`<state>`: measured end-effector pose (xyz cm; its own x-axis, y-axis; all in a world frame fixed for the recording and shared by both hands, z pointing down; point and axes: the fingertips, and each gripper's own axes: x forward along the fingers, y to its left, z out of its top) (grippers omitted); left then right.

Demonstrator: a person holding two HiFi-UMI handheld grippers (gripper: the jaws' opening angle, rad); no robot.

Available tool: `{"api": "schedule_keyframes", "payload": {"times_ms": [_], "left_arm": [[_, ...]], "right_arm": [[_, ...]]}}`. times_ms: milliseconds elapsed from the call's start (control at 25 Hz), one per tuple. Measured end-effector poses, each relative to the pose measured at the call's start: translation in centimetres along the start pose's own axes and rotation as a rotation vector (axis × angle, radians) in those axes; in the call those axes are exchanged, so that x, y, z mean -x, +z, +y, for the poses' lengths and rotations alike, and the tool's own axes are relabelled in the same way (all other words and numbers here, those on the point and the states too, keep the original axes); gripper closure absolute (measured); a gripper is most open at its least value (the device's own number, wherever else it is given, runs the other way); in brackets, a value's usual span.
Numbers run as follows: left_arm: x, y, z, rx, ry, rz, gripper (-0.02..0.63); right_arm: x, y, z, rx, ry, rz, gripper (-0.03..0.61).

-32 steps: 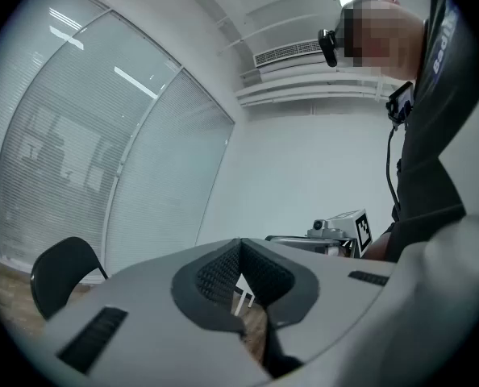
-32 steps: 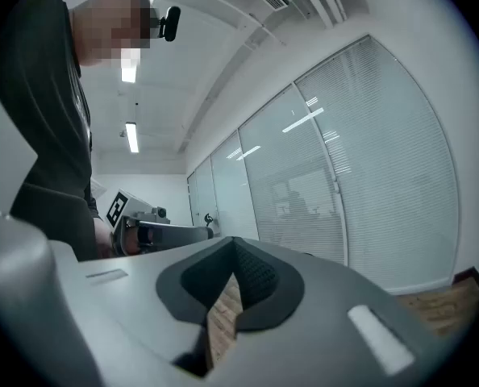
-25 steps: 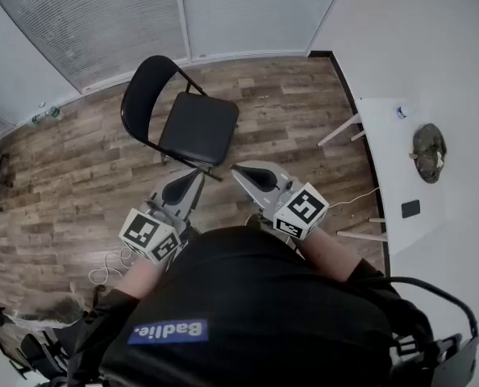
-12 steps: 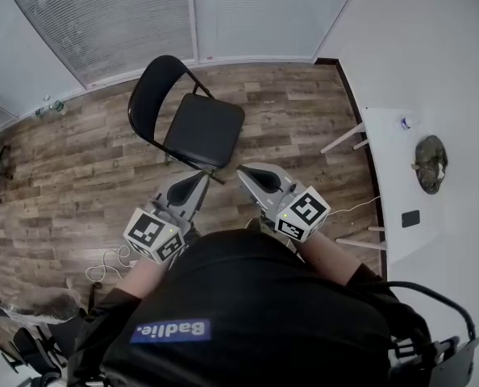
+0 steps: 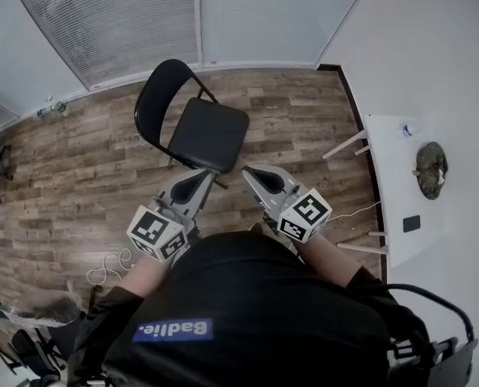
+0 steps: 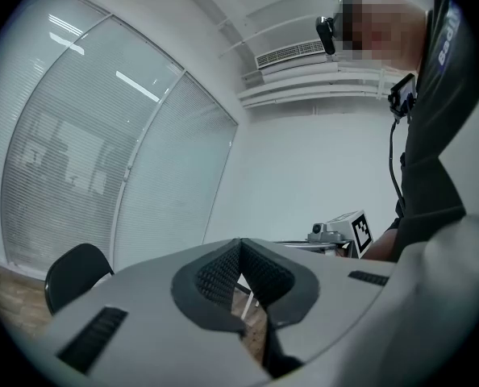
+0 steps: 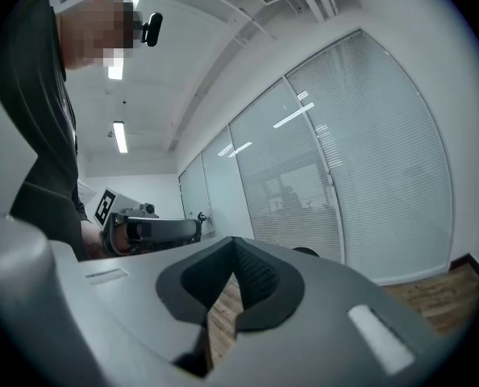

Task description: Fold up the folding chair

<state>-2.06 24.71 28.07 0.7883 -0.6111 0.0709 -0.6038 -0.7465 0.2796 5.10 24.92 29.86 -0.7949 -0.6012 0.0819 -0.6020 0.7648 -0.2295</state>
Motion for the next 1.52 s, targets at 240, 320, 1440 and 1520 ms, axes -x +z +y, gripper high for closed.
{"api": "schedule_keyframes", "payload": {"times_ms": [240,320,1440,1520], "left_arm": [[1.0,0.4,1.9,-0.031,-0.014,0.008,0.609],[1.5,0.4,2.9,-0.040,-0.009,0.015,0.609],[-14.0,4.6,17.4,-0.028,0.115,0.022,0.609],[-15.3,4.9,18.3,-0.031,0.142,0.024,0.609]], "right_arm": [[-2.1,-0.4,-0.2,-0.029,-0.048,0.002,0.577],[-2.8,-0.5,-0.3,-0.038,-0.068,0.000,0.577],[-10.2,0.9,-21.2,-0.111,-0.040,0.035,0.577],[-10.2,0.9,-23.1,-0.122,-0.025,0.040,0.576]]}}
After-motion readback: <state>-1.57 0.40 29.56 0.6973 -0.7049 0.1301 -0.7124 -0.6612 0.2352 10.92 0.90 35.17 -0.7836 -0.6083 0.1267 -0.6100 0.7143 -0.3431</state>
